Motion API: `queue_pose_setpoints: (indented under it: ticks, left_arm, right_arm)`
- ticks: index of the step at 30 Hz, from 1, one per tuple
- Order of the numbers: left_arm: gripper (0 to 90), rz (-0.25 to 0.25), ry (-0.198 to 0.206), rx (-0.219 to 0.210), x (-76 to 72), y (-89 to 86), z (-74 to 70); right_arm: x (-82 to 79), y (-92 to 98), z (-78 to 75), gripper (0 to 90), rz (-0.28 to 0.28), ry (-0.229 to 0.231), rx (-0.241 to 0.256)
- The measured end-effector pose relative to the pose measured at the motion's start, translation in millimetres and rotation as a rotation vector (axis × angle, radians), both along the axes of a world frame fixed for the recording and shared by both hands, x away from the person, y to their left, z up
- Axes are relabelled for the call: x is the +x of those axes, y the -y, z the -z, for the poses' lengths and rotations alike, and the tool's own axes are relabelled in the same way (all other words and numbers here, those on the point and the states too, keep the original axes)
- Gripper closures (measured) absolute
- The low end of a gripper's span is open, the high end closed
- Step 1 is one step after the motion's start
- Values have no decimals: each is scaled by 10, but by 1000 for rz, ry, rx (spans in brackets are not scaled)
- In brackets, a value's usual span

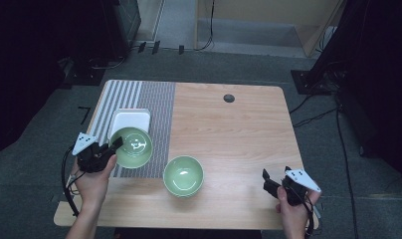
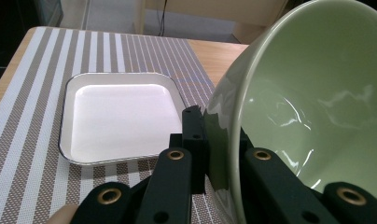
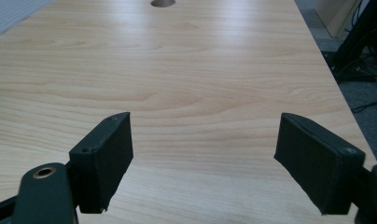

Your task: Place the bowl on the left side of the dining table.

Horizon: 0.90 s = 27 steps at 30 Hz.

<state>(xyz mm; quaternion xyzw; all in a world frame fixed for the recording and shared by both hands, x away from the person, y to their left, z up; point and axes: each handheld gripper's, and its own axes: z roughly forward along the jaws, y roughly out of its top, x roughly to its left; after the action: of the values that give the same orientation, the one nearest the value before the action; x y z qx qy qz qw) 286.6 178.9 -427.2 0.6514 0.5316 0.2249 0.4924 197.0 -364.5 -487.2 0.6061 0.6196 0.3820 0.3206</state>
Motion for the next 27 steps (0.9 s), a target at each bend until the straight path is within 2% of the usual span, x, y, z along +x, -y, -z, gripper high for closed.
queue_pose_setpoints:
  ticks: [9, 15, 21, 27]
  left_arm:
    - [850, -14, -1, 2, 57, -23, 16]
    - [850, -35, -5, -17, 121, -37, 48]
    - [850, -36, -11, -4, 206, -30, 60]
    - [850, -49, -12, -29, 277, -47, 55]
  right_arm:
    - [7, 161, 126, 180, 18, -33, -8]
    - [37, 246, 235, 176, 29, -71, -10]
    - [40, 278, 296, 176, 18, -101, -12]
    - [44, 275, 334, 176, 24, -125, -21]
